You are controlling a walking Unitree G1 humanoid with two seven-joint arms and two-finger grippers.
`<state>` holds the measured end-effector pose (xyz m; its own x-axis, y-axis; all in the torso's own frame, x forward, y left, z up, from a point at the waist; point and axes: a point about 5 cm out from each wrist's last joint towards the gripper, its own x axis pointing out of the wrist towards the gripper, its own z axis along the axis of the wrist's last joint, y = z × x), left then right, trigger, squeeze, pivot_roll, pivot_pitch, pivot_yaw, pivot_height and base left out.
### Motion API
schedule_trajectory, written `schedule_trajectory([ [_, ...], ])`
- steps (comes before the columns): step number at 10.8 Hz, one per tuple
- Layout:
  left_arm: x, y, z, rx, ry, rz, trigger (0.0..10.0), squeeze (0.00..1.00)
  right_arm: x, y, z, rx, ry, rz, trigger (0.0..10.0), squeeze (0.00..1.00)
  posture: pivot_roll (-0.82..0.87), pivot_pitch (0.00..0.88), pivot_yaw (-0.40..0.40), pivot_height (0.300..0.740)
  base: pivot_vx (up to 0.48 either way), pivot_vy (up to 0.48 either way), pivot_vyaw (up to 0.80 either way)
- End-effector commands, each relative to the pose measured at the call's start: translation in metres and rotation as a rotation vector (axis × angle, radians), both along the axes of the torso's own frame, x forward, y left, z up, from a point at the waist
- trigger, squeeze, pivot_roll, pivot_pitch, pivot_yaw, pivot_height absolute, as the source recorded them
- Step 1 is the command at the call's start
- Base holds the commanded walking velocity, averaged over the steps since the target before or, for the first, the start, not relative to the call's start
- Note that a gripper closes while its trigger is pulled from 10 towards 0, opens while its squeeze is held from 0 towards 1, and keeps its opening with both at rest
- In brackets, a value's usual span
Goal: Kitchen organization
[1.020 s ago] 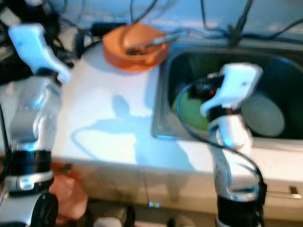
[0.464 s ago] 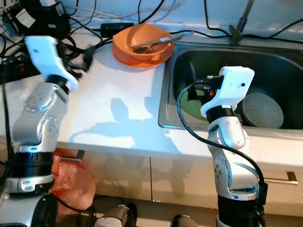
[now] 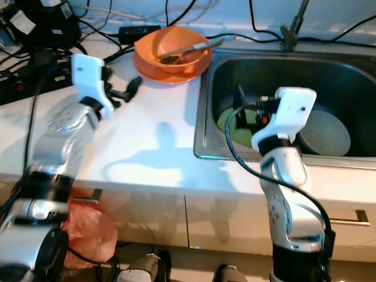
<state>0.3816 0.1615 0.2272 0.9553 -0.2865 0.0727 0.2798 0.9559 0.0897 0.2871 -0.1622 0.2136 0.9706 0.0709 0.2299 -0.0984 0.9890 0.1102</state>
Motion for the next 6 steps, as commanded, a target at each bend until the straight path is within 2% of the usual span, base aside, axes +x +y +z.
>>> schedule_trajectory([
  [1,0.002,0.0,0.004,0.017,-0.017,-0.011,10.0,0.0,-0.002,-0.003,0.003,0.002,-0.006,-0.004,10.0,0.0,0.06,0.201,0.042,0.74,0.0,0.0,0.0],
  [2,0.008,-0.018,0.001,0.049,-0.024,-0.092,10.0,0.0,-0.006,-0.003,0.002,0.012,0.006,-0.009,10.0,0.0,0.04,0.216,0.052,0.74,0.0,0.0,0.0],
  [3,0.011,-0.022,-0.001,0.048,-0.004,-0.1,10.0,0.0,-0.011,0.0,0.001,0.031,0.022,0.034,10.0,0.0,0.03,0.222,0.057,0.74,0.0,0.0,0.0],
  [4,0.014,-0.024,0.0,0.054,-0.004,-0.102,10.0,0.0,-0.02,0.007,-0.005,0.073,0.084,0.158,10.0,0.0,0.02,0.232,0.063,0.74,0.0,0.0,0.0],
  [6,0.019,-0.03,0.007,0.051,-0.027,-0.121,10.0,0.0,-0.038,0.0,-0.008,0.056,0.115,0.232,10.0,0.0,0.0,0.249,0.07,0.74,0.0,0.0,0.0],
])
